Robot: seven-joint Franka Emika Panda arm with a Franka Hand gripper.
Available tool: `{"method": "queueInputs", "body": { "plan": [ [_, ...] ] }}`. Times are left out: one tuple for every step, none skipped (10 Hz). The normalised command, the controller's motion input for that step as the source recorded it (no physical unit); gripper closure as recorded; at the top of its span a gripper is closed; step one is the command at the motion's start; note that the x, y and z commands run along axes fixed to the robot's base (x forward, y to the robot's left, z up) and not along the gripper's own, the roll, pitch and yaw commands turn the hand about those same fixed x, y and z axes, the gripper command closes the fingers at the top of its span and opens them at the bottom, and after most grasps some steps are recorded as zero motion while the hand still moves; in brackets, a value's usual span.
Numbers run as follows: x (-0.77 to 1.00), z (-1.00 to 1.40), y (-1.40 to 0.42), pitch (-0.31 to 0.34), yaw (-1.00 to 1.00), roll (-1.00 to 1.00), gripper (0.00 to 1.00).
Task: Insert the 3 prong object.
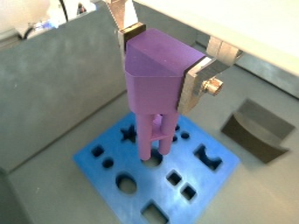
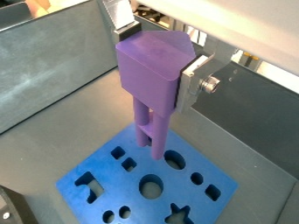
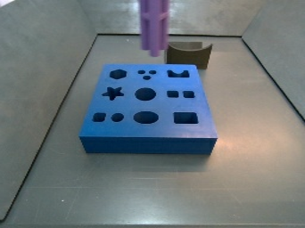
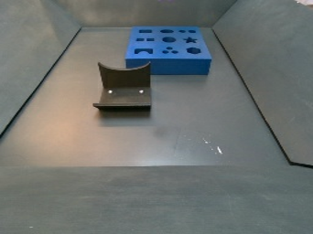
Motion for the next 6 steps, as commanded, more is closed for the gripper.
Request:
{"method": "queueInputs", "body": {
  "plan": [
    [-0.56,-1.00,0.93,-0.080,0.00,0.05,1.00],
    [-0.57,-1.00,0.92,-0.087,0.00,0.05,1.00],
    [-0.57,-1.00,0.94,-0.090,0.00,0.03,1.00],
    [-0.51,-1.00,0.96,-0.080,0.00,0.00,1.00],
    [-0.31,-0.89,0.83,-0.143,-0.05,0.00,1.00],
    [0.43,-0.43,0.15,0.066,-0.11,0.12,1.00]
  ]
}}
